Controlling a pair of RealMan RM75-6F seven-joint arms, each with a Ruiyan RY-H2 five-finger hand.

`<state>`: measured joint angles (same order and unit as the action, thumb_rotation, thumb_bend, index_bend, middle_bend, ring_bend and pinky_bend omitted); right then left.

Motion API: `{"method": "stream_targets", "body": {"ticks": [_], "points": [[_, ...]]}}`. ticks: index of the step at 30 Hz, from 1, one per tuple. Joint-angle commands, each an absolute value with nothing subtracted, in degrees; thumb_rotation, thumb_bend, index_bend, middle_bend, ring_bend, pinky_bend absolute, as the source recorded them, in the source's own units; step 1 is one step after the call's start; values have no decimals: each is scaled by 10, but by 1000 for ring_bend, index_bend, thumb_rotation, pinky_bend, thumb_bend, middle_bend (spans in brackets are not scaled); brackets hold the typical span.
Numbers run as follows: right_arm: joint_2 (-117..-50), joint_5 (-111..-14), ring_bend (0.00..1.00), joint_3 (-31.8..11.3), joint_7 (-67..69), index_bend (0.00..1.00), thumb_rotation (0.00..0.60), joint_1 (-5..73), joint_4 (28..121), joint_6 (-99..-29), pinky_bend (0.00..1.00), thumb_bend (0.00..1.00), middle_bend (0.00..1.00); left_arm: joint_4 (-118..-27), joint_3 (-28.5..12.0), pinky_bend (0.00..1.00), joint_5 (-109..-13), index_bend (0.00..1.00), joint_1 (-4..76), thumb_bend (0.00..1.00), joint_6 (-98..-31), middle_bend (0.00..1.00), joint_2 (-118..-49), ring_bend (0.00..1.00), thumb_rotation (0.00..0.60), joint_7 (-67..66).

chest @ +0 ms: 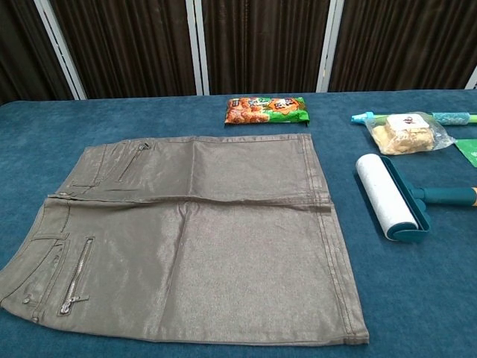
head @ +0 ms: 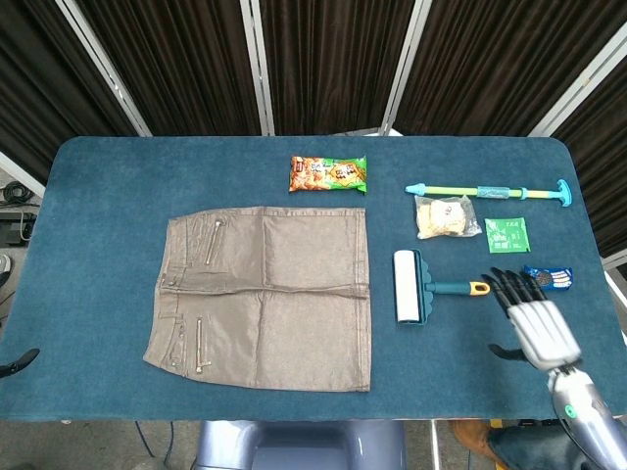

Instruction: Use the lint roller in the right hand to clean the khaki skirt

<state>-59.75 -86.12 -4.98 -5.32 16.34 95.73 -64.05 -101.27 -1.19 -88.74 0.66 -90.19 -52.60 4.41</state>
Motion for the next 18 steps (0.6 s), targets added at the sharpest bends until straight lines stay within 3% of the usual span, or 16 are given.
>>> {"method": "stream_targets", "body": {"ticks": [1, 5, 18], "points": [[-642, -835, 17, -66, -51, 3, 600, 245, 890, -535, 62, 188, 99, -1015, -15, 0, -878, 0, 10, 52, -894, 0, -529, 0, 600, 36], [-677, -837, 57, -70, -56, 27, 600, 272, 858, -514, 134, 251, 141, -1017, -18, 0, -869, 0, 12, 53, -890, 0, -532, 0, 600, 26], [-758, -783, 85, -62, -104, 57, 600, 328, 753, -444, 136, 320, 168, -1013, -24, 0, -845, 0, 19, 54, -872, 0, -542, 0, 600, 3]]}}
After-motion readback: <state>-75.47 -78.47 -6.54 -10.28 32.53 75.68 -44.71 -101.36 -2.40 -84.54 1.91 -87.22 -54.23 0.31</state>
